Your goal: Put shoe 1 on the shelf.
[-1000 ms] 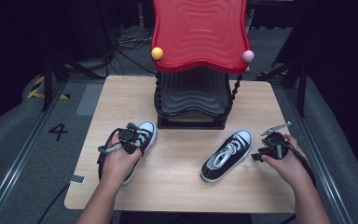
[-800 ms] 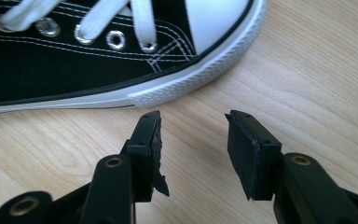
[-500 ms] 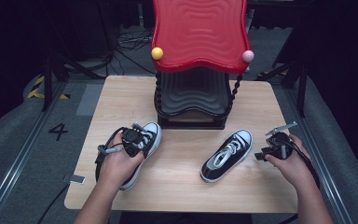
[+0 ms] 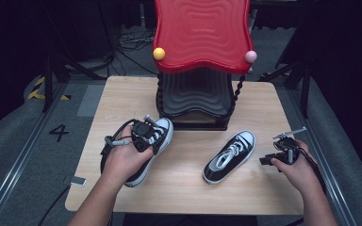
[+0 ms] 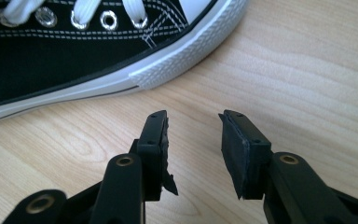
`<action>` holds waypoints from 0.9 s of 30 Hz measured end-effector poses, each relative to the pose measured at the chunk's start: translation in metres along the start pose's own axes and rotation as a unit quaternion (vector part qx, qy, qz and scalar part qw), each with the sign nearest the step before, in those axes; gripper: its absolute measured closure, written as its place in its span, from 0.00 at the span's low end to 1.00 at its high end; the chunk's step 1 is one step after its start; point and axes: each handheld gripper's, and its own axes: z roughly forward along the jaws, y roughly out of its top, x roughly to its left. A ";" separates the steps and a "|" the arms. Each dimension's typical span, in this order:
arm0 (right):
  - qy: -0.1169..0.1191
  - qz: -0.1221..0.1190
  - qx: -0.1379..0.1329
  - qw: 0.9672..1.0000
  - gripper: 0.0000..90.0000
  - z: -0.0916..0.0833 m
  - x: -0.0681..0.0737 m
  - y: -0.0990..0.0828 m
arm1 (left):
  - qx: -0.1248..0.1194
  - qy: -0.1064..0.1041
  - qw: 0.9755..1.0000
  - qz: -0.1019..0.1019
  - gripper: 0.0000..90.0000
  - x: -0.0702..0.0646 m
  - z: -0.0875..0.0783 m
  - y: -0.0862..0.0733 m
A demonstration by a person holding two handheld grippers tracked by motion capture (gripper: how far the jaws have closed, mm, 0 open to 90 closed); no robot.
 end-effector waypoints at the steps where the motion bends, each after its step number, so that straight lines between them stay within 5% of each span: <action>1: 0.002 0.002 0.001 1.000 0.69 0.000 -0.001 -0.002 | 0.002 0.001 1.000 0.001 0.97 -0.002 -0.001 0.001; 16: -0.002 0.018 0.002 1.000 0.67 -0.003 -0.004 -0.015 | -0.027 -0.003 0.999 0.040 0.97 -0.021 -0.027 0.025; 27: -0.002 0.012 0.002 1.000 0.66 -0.001 -0.002 -0.017 | -0.049 0.014 0.998 0.044 0.97 -0.015 -0.024 0.058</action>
